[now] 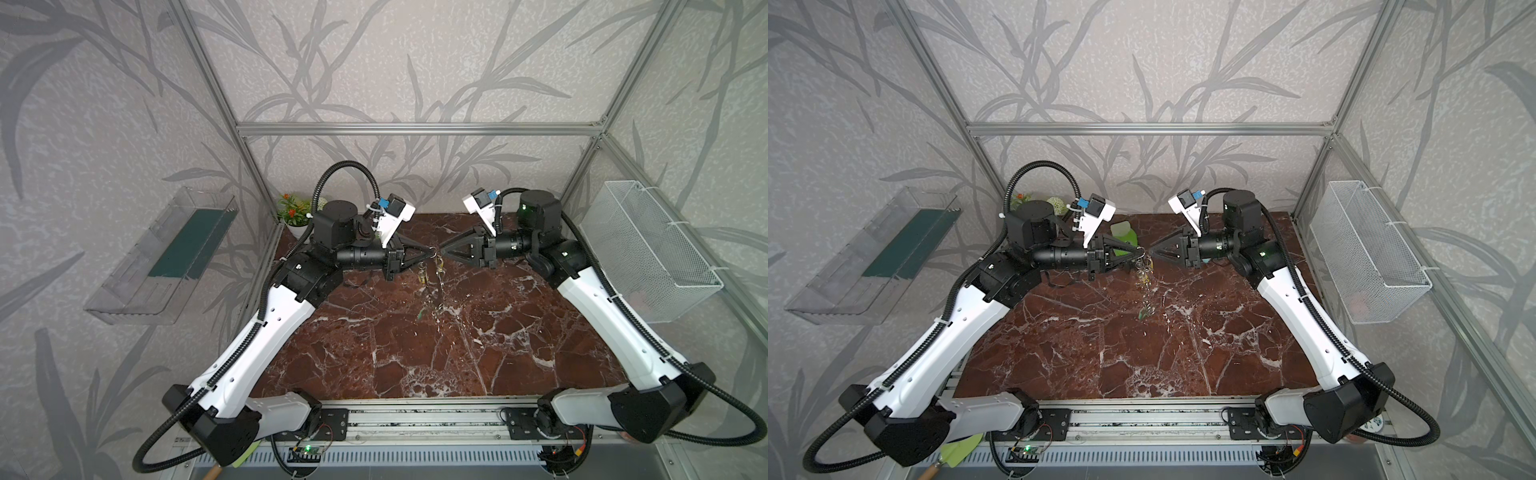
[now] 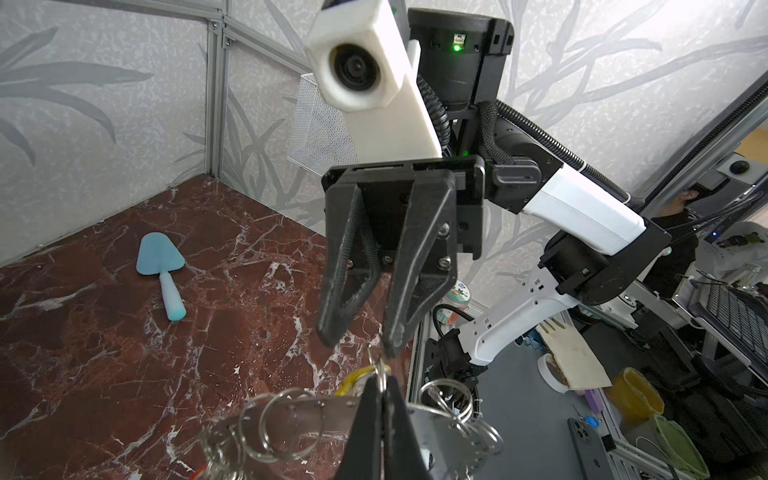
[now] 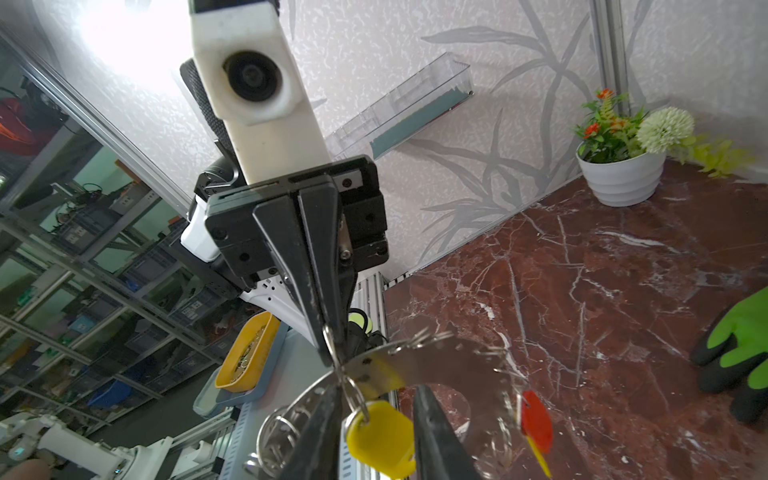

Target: Put the keys on the keyring

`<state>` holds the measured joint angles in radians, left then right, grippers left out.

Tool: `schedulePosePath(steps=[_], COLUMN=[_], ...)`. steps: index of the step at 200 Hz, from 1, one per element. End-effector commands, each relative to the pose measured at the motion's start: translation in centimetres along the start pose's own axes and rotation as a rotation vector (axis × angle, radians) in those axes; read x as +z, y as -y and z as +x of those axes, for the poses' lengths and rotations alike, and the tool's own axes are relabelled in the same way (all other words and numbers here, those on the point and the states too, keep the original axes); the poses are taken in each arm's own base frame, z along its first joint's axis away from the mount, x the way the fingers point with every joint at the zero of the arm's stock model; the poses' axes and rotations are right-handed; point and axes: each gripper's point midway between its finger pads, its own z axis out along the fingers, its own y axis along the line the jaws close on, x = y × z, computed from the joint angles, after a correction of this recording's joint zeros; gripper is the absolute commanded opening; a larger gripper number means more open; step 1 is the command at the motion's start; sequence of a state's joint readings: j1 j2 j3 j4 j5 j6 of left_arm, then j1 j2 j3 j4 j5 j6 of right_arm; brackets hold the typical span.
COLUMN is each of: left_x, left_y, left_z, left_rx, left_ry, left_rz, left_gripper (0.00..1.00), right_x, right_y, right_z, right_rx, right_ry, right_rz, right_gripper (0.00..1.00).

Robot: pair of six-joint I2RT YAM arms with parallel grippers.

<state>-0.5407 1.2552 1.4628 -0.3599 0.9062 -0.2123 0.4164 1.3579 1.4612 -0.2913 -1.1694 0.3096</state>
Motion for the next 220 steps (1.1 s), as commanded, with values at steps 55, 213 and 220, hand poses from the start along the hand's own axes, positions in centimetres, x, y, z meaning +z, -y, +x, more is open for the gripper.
schedulePosePath(steps=[55, 213, 220], left_x=[-0.4, -2.7, -2.7], left_y=[-0.3, -0.2, -0.2], left_z=[-1.5, -7.1, -7.3], left_rx=[0.043, 0.013, 0.011], left_ry=[0.070, 0.491, 0.502], left_rz=[-0.041, -0.071, -0.072], left_gripper=[0.00, 0.00, 0.00], right_x=[-0.2, 0.7, 0.7], right_y=[-1.7, -0.6, -0.5], right_z=[0.4, 0.3, 0.3], right_rx=[-0.011, 0.056, 0.054], right_ry=[-0.004, 0.009, 0.009], right_rz=[-0.070, -0.123, -0.125], right_gripper=[0.09, 0.02, 0.01])
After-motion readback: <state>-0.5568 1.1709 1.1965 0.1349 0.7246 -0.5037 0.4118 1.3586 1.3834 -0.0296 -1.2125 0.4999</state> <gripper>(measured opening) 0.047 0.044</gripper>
